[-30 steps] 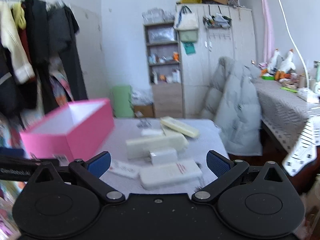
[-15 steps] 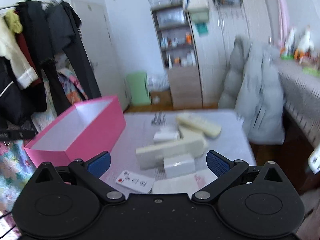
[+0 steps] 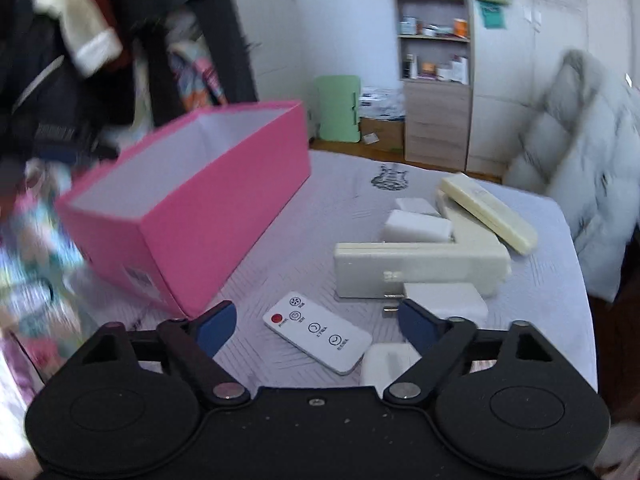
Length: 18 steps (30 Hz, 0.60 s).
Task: Organize rigid objects
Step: 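Grip the pink box wall with the left tool while the right tool reaches a white remote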
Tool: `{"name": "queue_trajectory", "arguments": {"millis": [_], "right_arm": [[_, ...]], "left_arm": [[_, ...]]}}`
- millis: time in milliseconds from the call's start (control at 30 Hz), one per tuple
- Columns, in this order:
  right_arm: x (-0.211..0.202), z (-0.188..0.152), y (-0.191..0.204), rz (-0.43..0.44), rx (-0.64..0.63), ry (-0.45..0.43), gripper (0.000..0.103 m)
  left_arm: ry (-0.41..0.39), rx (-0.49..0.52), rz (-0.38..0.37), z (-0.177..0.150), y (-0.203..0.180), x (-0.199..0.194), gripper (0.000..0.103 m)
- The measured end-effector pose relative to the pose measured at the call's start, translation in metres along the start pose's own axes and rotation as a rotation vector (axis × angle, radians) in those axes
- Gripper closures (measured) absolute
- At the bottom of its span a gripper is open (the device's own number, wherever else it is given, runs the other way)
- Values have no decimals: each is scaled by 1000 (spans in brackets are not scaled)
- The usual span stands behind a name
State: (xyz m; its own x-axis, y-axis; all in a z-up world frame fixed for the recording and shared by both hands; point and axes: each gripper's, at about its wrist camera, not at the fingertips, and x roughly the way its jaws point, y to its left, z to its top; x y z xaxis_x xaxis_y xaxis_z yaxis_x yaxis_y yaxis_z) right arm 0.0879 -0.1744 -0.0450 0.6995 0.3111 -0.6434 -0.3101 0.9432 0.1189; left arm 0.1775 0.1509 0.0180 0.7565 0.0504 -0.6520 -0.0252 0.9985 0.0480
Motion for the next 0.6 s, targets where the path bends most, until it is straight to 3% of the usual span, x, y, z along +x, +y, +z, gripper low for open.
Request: {"name": "queue_trajectory", "arguments": {"millis": [133,233,333,400,467,600], "right_arm": [[3,7,-25,-90,108,17,15],[2,18,-45,-105,205,9,14],[9,30,-70,-100,353,12,10],[18,34,-89,-84,478,56,9],[30,36,-103,-61,557,93,9],[53,34,-122,-39,677,132,9]], "left_arm": [[10,24,0,10,0,21,2],[16,31,-4,19,2,37,2],[34,23,11,22,5,50,17],[63,9,16,20,8,57,33],[90,-6,5,16,13,65,41],[117,-47,-1,13,20,76,43]]}}
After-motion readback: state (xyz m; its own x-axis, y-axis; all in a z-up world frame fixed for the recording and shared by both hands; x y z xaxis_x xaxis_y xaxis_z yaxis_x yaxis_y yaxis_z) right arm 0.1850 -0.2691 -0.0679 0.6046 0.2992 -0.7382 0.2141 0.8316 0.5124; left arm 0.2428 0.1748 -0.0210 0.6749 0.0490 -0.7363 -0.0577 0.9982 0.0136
